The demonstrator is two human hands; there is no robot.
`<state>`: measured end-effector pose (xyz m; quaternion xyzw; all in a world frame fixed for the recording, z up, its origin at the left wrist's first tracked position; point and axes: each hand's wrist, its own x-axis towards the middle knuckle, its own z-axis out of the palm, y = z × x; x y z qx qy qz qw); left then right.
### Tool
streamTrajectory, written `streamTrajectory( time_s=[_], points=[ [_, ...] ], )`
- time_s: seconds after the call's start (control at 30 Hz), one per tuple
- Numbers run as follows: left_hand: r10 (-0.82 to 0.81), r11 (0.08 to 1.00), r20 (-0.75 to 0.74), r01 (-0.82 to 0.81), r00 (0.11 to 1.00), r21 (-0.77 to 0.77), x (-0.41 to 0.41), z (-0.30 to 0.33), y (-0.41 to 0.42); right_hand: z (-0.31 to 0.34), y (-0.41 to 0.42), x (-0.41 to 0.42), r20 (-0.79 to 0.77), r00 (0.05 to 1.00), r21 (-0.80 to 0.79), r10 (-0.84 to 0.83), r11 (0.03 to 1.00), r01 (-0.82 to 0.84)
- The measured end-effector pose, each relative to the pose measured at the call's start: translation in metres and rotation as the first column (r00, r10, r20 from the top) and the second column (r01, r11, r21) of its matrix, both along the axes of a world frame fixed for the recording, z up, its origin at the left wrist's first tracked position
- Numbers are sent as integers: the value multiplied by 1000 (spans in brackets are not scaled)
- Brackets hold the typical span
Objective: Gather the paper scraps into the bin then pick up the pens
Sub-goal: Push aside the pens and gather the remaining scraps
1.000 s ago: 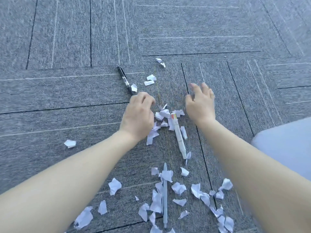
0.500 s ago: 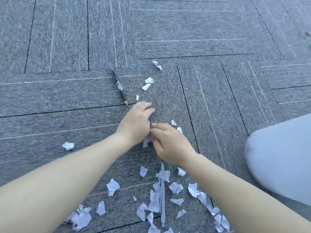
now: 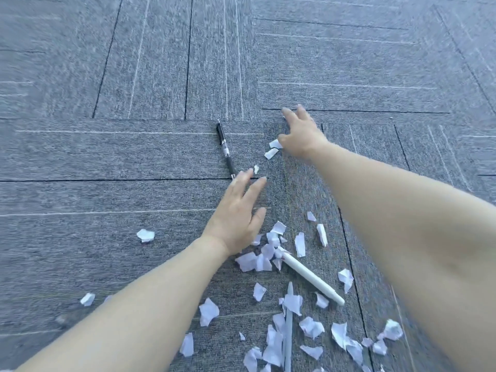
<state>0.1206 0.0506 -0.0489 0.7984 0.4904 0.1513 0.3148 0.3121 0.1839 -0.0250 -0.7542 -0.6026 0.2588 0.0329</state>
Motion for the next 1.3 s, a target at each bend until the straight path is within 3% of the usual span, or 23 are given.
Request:
streamTrajectory(
  time_s=[0.1,0.2,0.4,0.5,0.57,0.63,0.7,0.77,0.93,1.1,1.2,1.3],
  points=[
    [22,1000,24,-22,999,1,18,-3,22,-2,10,-1,56,997,-18,57,998,-56],
    [47,999,4,-47,999,8,25,-9,38,-7,-3,-1,51,990,103,129,986,-133],
    [89,996,29,-89,996,-8,29,-11,44,-6,-76,-9,-74,946,230,314,929,-291],
    [60,998,-62,-58,996,31,34,-14,52,-4,-114,-19,-146,914,382,379,874,-301],
    [-6,996,-121,17,993,90,33,-15,50,-8,-121,-17,-213,944,495,252,861,-118],
    [-56,994,-50,60,997,91,27,-16,41,-12,-112,-8,-224,975,487,-5,866,117],
    [-91,993,56,86,994,83,17,-15,27,-13,-100,10,-115,968,360,-225,898,252],
    [-135,990,106,128,985,66,8,-14,12,-14,-99,29,-27,963,212,-268,940,268],
    [-205,978,145,208,968,-8,-5,-5,-27,-17,-153,33,-141,987,206,80,977,-50],
    [-364,931,43,361,930,58,-37,-3,-56,-17,-225,29,-120,913,172,391,914,-368],
    [-354,924,-33,355,935,142,-48,5,-65,-11,-253,31,-101,891,201,443,886,-418],
    [-424,883,-228,456,877,112,-31,11,-65,-5,-261,25,-106,928,254,357,912,-322]
  ],
)
